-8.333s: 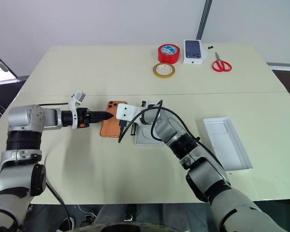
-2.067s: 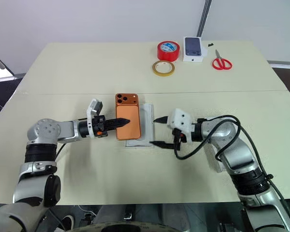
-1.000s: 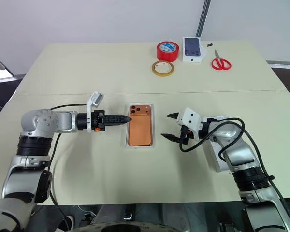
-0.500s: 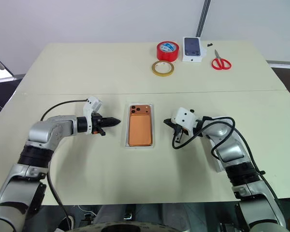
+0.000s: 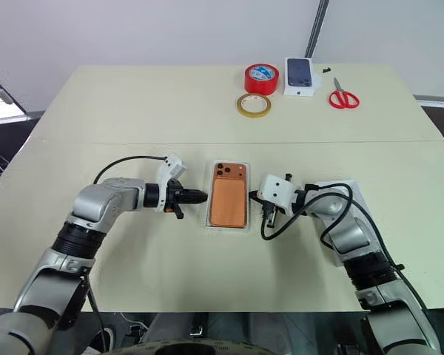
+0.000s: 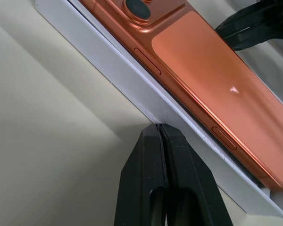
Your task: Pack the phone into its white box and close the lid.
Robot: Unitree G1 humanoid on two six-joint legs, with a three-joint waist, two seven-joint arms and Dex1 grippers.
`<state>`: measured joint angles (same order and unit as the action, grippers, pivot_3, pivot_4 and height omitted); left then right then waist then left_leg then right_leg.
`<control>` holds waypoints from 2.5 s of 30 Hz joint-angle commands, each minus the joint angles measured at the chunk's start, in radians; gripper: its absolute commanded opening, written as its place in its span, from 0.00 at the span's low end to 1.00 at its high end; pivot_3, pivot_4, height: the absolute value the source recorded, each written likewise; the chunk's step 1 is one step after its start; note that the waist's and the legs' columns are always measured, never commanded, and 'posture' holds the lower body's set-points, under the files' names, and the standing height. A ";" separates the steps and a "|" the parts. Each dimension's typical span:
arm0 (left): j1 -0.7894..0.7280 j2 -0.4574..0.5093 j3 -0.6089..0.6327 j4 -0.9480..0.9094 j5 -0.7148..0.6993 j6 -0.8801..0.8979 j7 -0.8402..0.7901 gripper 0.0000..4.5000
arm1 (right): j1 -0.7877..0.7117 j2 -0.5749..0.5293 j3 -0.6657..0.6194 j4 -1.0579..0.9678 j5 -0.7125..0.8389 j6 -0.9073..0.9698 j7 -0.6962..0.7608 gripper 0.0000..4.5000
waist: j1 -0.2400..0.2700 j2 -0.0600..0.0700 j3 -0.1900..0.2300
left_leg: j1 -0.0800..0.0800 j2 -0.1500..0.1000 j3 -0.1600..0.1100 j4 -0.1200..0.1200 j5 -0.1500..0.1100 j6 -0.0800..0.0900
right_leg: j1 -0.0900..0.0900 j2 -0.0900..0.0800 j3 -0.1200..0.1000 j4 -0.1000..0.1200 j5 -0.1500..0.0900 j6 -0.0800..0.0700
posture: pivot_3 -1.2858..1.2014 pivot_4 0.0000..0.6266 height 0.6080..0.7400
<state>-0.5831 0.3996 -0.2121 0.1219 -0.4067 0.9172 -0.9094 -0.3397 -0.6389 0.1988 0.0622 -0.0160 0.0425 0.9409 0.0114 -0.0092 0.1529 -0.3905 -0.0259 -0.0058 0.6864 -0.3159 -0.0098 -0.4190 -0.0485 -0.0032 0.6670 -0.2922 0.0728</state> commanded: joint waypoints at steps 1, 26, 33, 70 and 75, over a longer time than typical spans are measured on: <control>0.002 -0.075 -0.045 -0.060 -0.051 0.034 -0.019 0.02 | 0.031 -0.045 -0.045 -0.090 0.032 0.005 0.018 0.00 | 0.003 0.000 0.000 | 0.000 0.000 0.000 0.000 0.000 0.001 | 0.000 0.000 0.000 0.000 0.000 0.000 | 0.52 0.24 1.00; -0.037 -0.211 -0.103 0.036 0.001 -0.040 -0.032 0.02 | 0.255 -0.223 -0.232 -0.219 0.111 0.097 0.058 0.00 | 0.000 0.000 0.000 | 0.002 0.001 0.000 0.003 -0.002 0.003 | 0.004 0.001 0.000 -0.002 0.000 0.000 | 0.52 0.24 1.00; -0.056 -0.180 -0.082 0.092 0.029 -0.089 -0.035 0.02 | 0.266 -0.245 -0.235 -0.214 0.104 0.085 0.074 0.00 | -0.001 0.000 0.000 | 0.002 0.001 0.000 0.003 -0.002 0.004 | 0.005 0.001 0.000 -0.002 0.000 0.000 | 0.52 0.24 1.00; 0.148 0.103 0.187 -0.079 -0.065 -0.660 -0.340 0.96 | 0.562 -0.116 -0.678 -0.738 0.536 0.888 -0.262 0.76 | 0.003 0.001 0.000 | 0.001 0.002 -0.001 0.003 -0.005 0.009 | 0.005 0.000 0.000 -0.003 0.000 0.000 | 0.52 0.24 1.00; 0.173 0.107 0.190 -0.039 -0.049 -0.771 -0.381 0.96 | 0.753 -0.042 -0.687 -0.876 0.435 0.840 -0.384 0.76 | 0.000 0.002 0.000 | 0.003 0.002 -0.001 0.003 -0.005 0.009 | 0.006 0.000 0.000 -0.004 0.000 0.000 | 0.52 0.24 1.00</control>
<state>-0.4196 0.4996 -0.0444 0.0820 -0.4534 0.1826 -1.2794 0.4053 -0.6914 -0.4497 -0.7410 0.4433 0.9073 0.5917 0.0113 -0.0073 0.1526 -0.3877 -0.0241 -0.0065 0.6888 -0.3213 -0.0007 -0.4126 -0.0482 -0.0031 0.6634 -0.2923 0.0728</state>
